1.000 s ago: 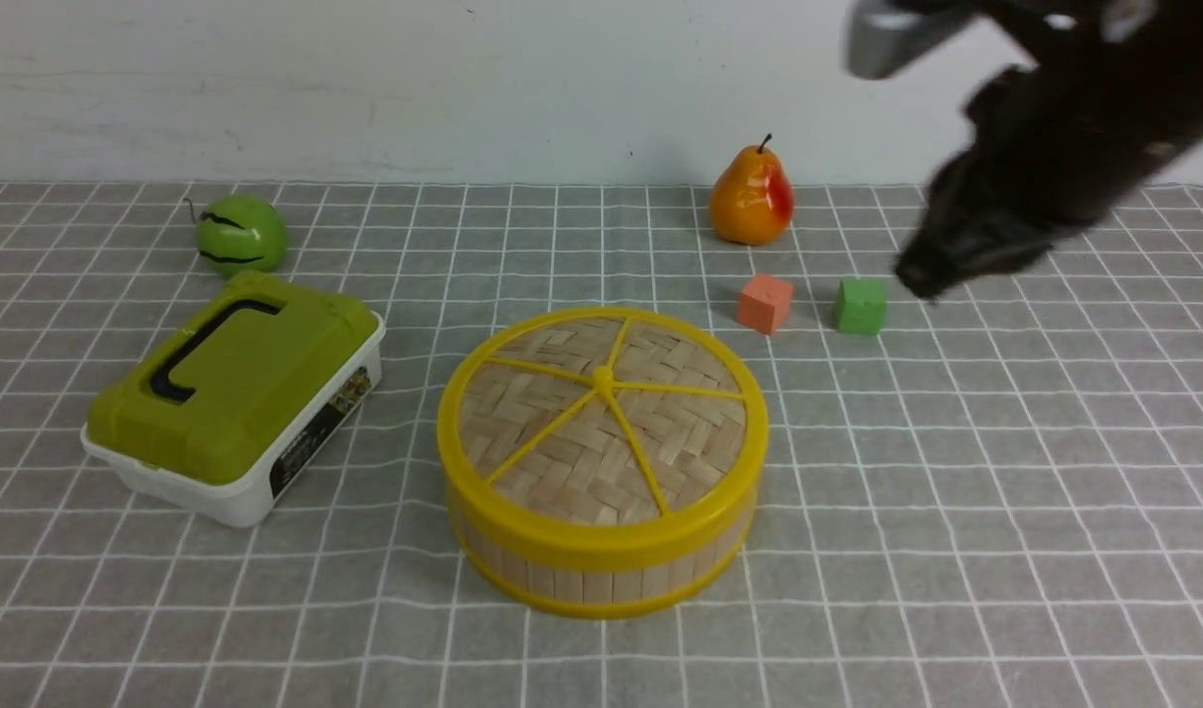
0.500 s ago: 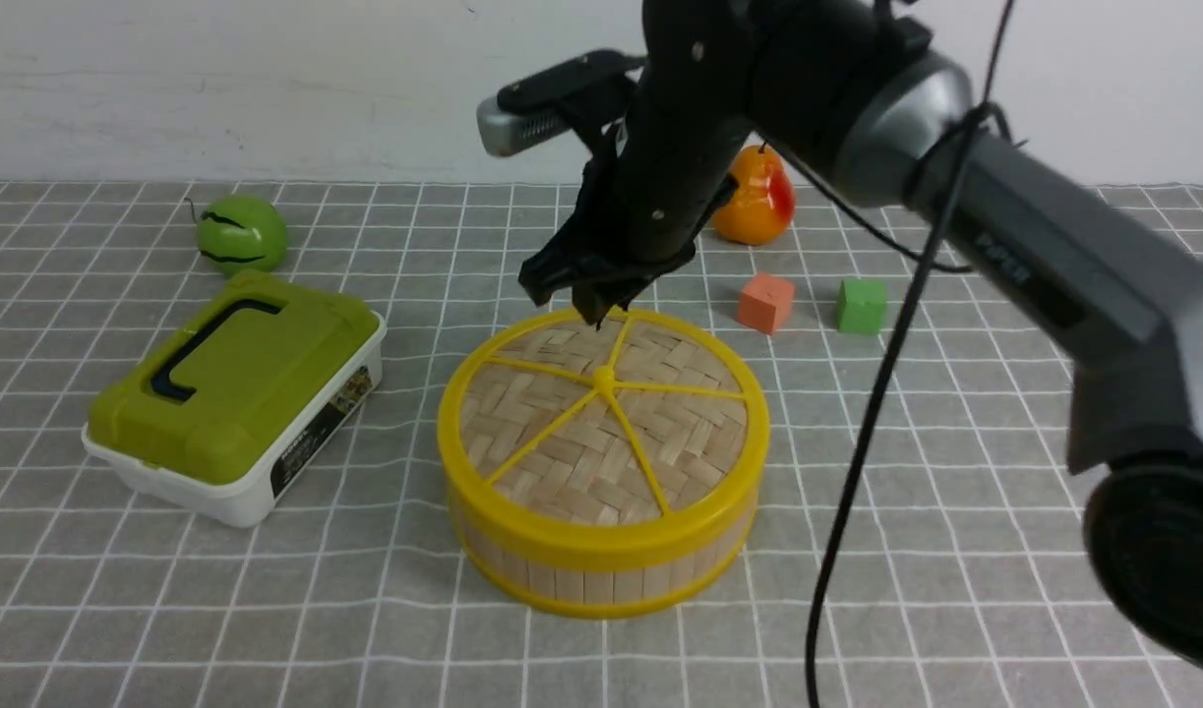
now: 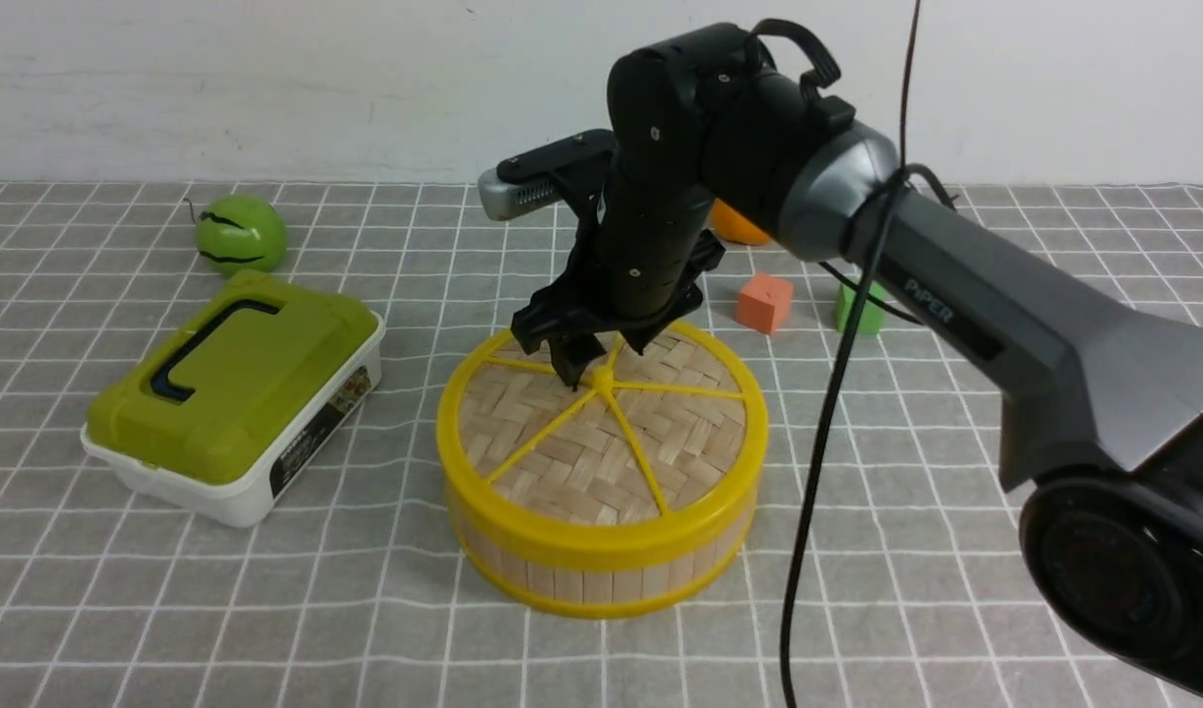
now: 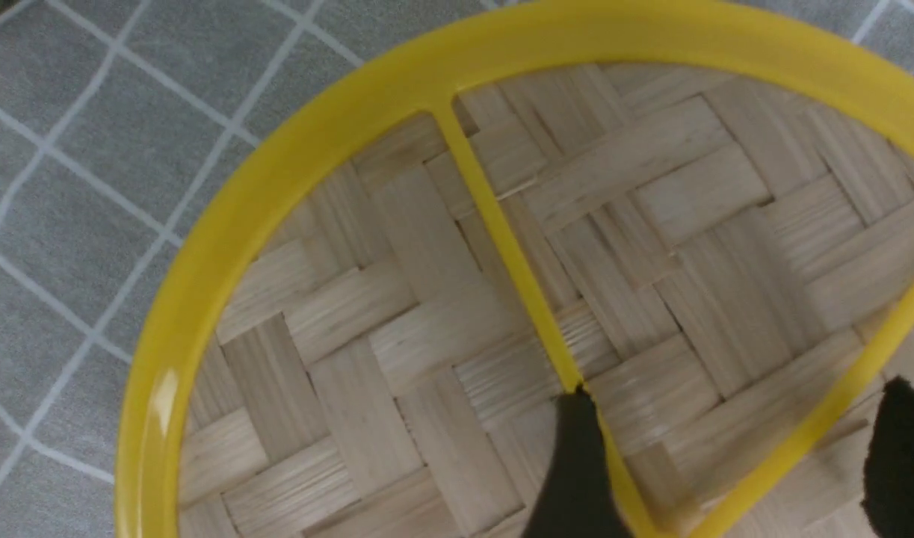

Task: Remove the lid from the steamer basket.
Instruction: Use the right arm to lift the lid of the steamer

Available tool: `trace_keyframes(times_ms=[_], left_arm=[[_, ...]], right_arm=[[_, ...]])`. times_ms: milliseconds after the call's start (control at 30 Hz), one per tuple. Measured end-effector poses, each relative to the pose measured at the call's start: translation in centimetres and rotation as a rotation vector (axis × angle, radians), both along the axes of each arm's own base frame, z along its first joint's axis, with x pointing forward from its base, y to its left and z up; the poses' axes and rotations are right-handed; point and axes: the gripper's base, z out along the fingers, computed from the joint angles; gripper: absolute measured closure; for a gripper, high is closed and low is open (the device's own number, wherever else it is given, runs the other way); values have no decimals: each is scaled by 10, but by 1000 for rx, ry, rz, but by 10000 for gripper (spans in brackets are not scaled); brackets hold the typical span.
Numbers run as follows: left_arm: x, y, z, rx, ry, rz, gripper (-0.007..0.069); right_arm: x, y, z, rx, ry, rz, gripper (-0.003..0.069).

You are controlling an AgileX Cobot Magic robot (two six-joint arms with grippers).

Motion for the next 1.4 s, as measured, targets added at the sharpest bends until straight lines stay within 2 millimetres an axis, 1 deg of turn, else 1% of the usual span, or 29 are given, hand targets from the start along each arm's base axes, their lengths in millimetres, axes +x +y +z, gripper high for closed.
trace_keyframes(times_ms=[67, 133, 300, 367, 433, 567, 733, 967, 1033, 1133, 1267, 1300, 1333, 1400], left_arm=[[0, 0, 0, 0, 0, 0, 386], [0, 0, 0, 0, 0, 0, 386], [0, 0, 0, 0, 0, 0, 386], [0, 0, 0, 0, 0, 0, 386], [0, 0, 0, 0, 0, 0, 386], [0, 0, 0, 0, 0, 0, 386], [0, 0, 0, -3, 0, 0, 386], [0, 0, 0, -7, 1, 0, 386], [0, 0, 0, -8, 1, -1, 386], [0, 0, 0, -8, 1, -1, 386], [0, 0, 0, -8, 1, -1, 386], [0, 0, 0, -8, 1, -1, 386], [0, 0, 0, -8, 1, -1, 386], [0, 0, 0, -8, 1, -1, 386]], right_arm=[[-2, 2, 2, 26, 15, 2, 265], [-6, 1, 5, 38, 27, 4, 295], [-19, -9, 22, 16, 19, 15, 314], [-21, -13, 24, -7, 13, 18, 314], [-22, -13, 23, -13, 15, 19, 314], [-20, -11, 14, -17, 33, 23, 309], [-16, -9, 0, -30, 58, 24, 309], [-16, -8, 0, -27, 58, 24, 314], [-16, -8, 0, -27, 57, 25, 333], [-16, -8, -1, -24, 53, 24, 394], [-16, -7, -1, -16, 57, 30, 509], [-16, -7, -1, -17, 57, 32, 515], [-16, -7, -1, -18, 55, 46, 561], [-17, -7, 0, -19, 52, 64, 575]])
